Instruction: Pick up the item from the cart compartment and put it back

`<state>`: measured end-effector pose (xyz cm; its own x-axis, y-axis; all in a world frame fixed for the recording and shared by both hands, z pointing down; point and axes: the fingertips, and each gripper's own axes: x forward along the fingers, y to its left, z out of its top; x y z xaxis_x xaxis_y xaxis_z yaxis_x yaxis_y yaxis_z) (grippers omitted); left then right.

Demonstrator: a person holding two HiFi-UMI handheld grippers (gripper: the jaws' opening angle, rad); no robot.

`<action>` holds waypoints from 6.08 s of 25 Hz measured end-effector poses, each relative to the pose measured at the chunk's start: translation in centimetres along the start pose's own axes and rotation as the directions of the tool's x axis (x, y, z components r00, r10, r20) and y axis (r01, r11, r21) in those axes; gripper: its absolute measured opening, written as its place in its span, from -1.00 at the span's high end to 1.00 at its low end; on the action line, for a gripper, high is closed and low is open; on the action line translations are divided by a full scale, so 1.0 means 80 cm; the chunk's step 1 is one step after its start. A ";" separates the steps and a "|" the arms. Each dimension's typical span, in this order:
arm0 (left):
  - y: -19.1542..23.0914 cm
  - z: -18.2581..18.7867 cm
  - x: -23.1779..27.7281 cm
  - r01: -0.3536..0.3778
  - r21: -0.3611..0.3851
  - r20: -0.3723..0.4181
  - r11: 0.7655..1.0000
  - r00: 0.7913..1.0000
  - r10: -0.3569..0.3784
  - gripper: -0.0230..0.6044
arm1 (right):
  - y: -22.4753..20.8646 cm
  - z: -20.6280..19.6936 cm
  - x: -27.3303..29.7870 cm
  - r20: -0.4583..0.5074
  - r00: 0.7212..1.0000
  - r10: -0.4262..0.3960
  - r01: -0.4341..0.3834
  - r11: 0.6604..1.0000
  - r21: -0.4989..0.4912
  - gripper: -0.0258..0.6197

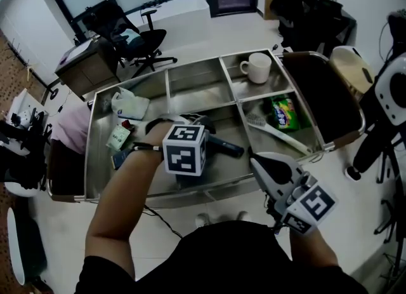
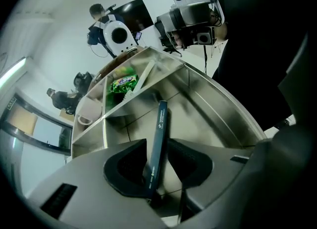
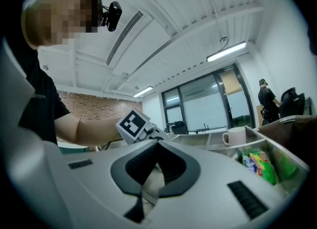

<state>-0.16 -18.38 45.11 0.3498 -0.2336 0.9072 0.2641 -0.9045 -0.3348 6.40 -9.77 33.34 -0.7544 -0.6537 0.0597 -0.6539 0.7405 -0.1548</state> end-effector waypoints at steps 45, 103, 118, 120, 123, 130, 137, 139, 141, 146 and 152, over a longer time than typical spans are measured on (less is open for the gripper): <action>0.018 0.008 -0.023 0.001 -0.197 0.219 0.980 0.975 0.044 0.66 | -0.003 0.004 0.023 -0.012 1.000 0.027 -0.027 1.000 -0.006 0.87; -0.069 0.013 -0.272 -0.036 -0.955 0.280 0.295 0.223 0.934 0.66 | 0.037 0.022 0.048 0.053 0.994 0.095 -0.093 0.995 -0.035 0.87; -0.066 0.010 -0.269 -0.046 -0.956 0.271 0.291 0.252 0.929 0.66 | 0.033 0.022 0.044 0.057 0.995 0.087 -0.085 0.996 -0.031 0.87; -0.066 0.010 -0.270 -0.052 -0.955 0.270 0.292 0.251 0.929 0.66 | 0.032 0.021 0.044 0.053 0.995 0.086 -0.085 0.996 -0.033 0.87; -0.065 0.010 -0.271 -0.066 -0.954 0.268 0.293 0.254 0.929 0.66 | 0.030 0.022 0.043 0.055 0.995 0.085 -0.083 0.996 -0.038 0.87; -0.046 0.003 -0.276 -0.123 -0.945 0.265 0.304 0.262 0.928 0.66 | 0.027 0.023 0.041 0.052 0.996 0.075 -0.073 0.997 -0.039 0.87; 0.003 0.006 -0.235 -0.401 -0.813 0.206 0.423 0.481 0.852 0.66 | 0.023 0.022 0.035 0.051 0.997 0.060 -0.058 0.998 -0.032 0.87; 0.018 0.008 -0.223 -0.433 -0.784 0.200 0.444 0.501 0.842 0.66 | 0.023 0.020 0.032 0.046 0.997 0.059 -0.058 0.998 -0.025 0.87; 0.027 0.010 -0.213 -0.429 -0.773 0.217 0.468 0.515 0.829 0.66 | 0.022 0.018 0.029 0.041 0.998 0.055 -0.054 0.998 -0.016 0.87; 0.036 0.008 -0.195 -0.377 -0.787 0.241 0.489 0.541 0.806 0.66 | 0.013 0.020 0.022 0.049 0.998 0.031 -0.030 0.999 -0.018 0.87; 0.041 0.000 -0.165 -0.200 -0.865 0.246 0.460 0.630 0.737 0.66 | 0.011 0.018 0.021 0.046 0.999 0.023 -0.023 1.000 -0.004 0.87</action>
<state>-3.91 -18.27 32.00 0.6357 -0.7260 0.2621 -0.7263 -0.6776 -0.1152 4.63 -10.49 31.89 -0.7659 -0.6429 0.0111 -0.6368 0.7560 -0.1518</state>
